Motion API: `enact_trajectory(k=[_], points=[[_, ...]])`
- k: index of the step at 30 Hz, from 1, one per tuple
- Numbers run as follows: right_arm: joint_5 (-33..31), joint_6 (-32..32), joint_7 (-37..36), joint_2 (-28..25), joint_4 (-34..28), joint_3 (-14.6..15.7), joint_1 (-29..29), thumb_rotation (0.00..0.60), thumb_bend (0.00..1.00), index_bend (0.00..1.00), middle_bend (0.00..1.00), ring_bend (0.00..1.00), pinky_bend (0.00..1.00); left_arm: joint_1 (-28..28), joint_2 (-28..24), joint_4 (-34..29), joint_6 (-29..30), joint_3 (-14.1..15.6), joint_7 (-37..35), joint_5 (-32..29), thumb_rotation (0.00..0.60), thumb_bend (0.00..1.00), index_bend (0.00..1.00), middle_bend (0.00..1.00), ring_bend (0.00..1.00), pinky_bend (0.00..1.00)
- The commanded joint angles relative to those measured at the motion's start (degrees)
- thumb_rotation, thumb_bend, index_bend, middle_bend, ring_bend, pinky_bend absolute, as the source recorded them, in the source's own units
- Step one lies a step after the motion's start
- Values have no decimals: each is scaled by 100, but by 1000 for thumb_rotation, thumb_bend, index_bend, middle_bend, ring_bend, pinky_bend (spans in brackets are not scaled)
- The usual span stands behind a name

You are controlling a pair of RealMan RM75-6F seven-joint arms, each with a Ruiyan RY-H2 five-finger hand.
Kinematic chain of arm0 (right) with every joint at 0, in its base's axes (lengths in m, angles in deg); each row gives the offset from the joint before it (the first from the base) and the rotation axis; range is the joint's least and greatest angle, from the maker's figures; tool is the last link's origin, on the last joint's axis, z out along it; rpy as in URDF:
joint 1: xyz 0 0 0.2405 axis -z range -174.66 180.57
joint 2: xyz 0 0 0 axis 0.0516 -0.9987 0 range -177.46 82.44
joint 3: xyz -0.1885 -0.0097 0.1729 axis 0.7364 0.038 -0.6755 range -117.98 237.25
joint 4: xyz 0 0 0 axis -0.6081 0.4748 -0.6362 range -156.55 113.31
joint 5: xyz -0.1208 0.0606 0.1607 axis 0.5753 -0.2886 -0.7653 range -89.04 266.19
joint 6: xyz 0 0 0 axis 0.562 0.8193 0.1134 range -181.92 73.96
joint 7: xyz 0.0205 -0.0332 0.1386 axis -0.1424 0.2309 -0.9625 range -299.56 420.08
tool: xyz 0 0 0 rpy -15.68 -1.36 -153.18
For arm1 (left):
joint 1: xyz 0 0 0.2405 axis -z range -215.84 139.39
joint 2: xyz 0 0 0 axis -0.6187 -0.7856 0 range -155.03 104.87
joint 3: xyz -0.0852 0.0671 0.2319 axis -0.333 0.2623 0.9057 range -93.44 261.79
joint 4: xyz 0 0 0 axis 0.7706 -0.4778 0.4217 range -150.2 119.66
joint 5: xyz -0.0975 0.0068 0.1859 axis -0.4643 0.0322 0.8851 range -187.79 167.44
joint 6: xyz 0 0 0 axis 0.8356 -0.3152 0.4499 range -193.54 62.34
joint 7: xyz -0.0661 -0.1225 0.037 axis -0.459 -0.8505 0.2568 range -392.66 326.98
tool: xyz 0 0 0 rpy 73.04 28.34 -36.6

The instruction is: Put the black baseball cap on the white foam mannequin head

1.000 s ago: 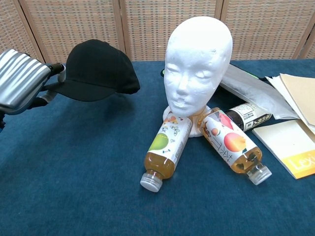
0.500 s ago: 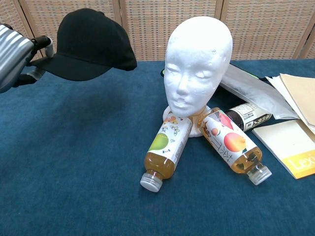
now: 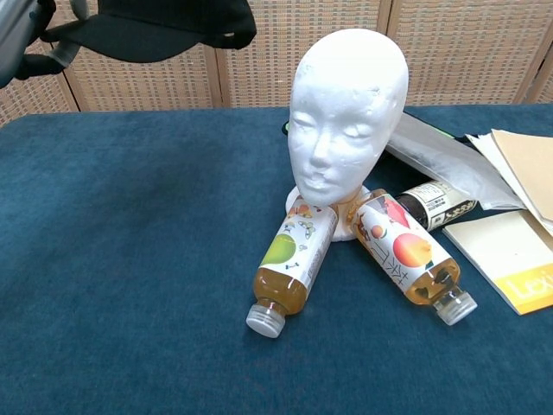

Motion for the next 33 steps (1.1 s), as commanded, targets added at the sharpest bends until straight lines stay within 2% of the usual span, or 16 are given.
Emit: enact_trajectory(k=[1, 8, 14, 22, 33], points=[[-20, 10, -38, -10, 3, -7, -3, 600, 50, 85, 0, 0, 0, 295, -250, -515, -37, -181, 325, 22, 600, 590, 853, 915, 838, 686], [-102, 25, -191, -48, 19, -39, -8, 600, 49, 85, 0, 0, 0, 739, -657, -1723, -340, -437, 1082, 114, 600, 590, 852, 915, 838, 686], [-201, 19, -383, -102, 33, -89, -7, 600, 50, 85, 0, 0, 0, 1070, -707, -2315, -618, -590, 1518, 220, 600, 590, 852, 915, 838, 686], [-297, 44, -636, -167, 61, -122, -9, 600, 50, 85, 0, 0, 0, 1428, -420, -2674, -968, -704, 2052, 330, 600, 590, 852, 915, 838, 686], [-266, -13, -810, -228, 57, -126, 1, 600, 50, 85, 0, 0, 0, 1620, -14, -2928, -1296, -556, 2696, 554, 600, 590, 852, 915, 838, 686]])
